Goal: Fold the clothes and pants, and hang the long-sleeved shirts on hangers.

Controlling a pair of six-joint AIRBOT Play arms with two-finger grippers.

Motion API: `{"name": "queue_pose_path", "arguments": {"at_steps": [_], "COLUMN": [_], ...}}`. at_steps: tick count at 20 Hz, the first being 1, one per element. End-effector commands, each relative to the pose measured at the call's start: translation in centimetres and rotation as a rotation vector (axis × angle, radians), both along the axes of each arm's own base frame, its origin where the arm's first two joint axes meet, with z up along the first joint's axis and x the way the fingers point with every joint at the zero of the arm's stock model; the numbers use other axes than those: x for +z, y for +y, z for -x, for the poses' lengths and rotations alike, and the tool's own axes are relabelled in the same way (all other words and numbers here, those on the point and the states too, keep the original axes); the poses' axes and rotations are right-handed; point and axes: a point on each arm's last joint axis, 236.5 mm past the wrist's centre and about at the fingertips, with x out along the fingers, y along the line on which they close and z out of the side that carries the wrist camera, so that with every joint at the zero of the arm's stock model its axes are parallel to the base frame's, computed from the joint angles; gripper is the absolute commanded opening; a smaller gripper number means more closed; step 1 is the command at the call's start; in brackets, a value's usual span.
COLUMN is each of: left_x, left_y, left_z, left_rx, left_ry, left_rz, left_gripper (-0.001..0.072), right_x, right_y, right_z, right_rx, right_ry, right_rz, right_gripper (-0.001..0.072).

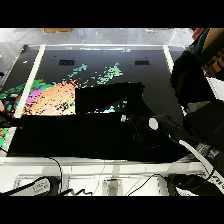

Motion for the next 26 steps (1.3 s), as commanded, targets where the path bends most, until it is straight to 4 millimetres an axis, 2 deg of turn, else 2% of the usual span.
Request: {"name": "queue_pose_path", "arguments": {"at_steps": [1,4,7,8,9,12,14,17,21,23,26], "left_x": [0.0,0.0,0.0,0.0,0.0,0.0,0.0,0.0,0.0,0.0,-0.3], "left_y": [0.0,0.0,0.0,0.0,0.0,0.0,0.0,0.0,0.0,-0.1,-1.3], "left_z": [-0.1,-0.1,-0.1,-0.1,-0.1,-0.1,-0.1,-0.1,-0.1,-0.1,-0.6], "left_rx": [-0.001,-0.001,-0.001,-0.001,-0.001,-0.001,-0.001,-0.001,-0.001,0.0,0.016], "left_ry": [-0.004,-0.003,-0.003,-0.003,-0.004,-0.003,-0.003,-0.003,-0.003,-0.005,-0.031], "left_rz": [-0.001,-0.001,-0.001,-0.001,-0.001,-0.001,-0.001,0.0,0.0,0.003,0.058], "left_gripper": [0.0642,0.0642,0.0642,0.0642,0.0642,0.0642,0.0642,0.0642,0.0642,0.0642,0.0642], "right_x": [-0.7,-1.9,-1.5,-1.2,-1.1,-0.7,0.2,2.7,7.1,9.1,10.8], "right_y": [-0.5,-0.9,-0.7,-0.8,-1.1,-1.9,-1.9,-1.9,-2.5,-5.0,-12.3], "right_z": [0.0,0.0,-2.6,-3.5,-4.2,-4.6,-4.9,-5.5,-6.4,-7.7,-9.7], "right_rx": [0.064,0.073,0.07,0.058,0.045,-0.013,-0.058,-0.117,-0.213,-0.38,-0.73], "right_ry": [-0.01,0.005,-0.106,-0.145,-0.17,-0.18,-0.194,-0.244,-0.337,-0.362,-0.37], "right_rz": [0.04,0.068,0.066,0.071,0.08,0.1,0.083,0.044,-0.023,-0.074,-0.131], "right_gripper": [0.0572,0.0571,0.0544,0.0487,0.0353,0.0129,0.0021,0.0021,0.002,0.002,0.002]}}
